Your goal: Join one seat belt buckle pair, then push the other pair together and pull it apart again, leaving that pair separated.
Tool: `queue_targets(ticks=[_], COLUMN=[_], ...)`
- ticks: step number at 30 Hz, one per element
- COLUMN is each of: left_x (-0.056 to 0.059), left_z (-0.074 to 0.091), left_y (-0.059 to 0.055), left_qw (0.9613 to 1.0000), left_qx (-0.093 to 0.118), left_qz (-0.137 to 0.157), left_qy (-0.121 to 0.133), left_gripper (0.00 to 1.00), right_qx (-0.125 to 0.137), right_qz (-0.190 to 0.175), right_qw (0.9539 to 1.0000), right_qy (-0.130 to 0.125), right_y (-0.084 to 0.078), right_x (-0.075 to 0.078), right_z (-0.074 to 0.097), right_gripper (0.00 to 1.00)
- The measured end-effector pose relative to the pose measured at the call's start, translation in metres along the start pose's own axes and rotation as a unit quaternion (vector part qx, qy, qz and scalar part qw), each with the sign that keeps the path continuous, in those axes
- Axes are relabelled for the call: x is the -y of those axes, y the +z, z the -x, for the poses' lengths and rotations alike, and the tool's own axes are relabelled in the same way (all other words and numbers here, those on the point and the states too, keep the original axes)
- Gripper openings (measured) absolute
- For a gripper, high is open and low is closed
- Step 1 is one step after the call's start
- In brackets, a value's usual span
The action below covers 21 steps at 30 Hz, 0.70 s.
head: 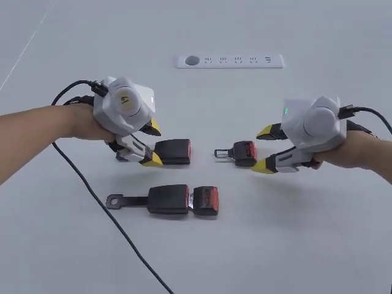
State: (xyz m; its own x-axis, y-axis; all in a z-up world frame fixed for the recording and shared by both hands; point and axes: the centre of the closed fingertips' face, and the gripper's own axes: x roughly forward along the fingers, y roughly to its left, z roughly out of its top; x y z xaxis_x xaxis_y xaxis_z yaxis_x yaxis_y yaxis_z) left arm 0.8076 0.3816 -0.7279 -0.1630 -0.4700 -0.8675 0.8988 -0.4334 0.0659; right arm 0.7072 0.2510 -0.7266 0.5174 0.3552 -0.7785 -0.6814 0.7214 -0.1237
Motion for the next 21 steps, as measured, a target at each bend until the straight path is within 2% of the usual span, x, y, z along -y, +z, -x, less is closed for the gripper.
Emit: queue_targets(ticks=[7,10,16,21], left_x=[-0.001,0.003,0.003,0.003], left_z=[-0.008,-0.01,-0.011,-0.011], left_y=[0.001,0.001,0.0,0.0], left_qw=[0.9998,0.9995,0.9992,0.9985], left_qx=[-0.008,-0.013,-0.013,-0.02], left_qz=[-0.011,-0.017,-0.024,-0.036], left_qy=[-0.013,-0.023,-0.029,-0.038], left_gripper=[0.36,0.33,0.32,0.31], right_qx=[-0.013,-0.014,-0.026,-0.024], right_qz=[0.011,0.006,0.018,0.015], right_qw=[0.9997,0.9995,0.9989,0.9991], right_qy=[0.019,0.028,0.034,0.033], right_y=[-0.002,-0.002,-0.006,-0.006], right_x=[0.0,-0.001,-0.002,0.0], right_z=[-0.006,-0.009,-0.013,-0.013], right_gripper=[0.38,0.37,0.35,0.32])
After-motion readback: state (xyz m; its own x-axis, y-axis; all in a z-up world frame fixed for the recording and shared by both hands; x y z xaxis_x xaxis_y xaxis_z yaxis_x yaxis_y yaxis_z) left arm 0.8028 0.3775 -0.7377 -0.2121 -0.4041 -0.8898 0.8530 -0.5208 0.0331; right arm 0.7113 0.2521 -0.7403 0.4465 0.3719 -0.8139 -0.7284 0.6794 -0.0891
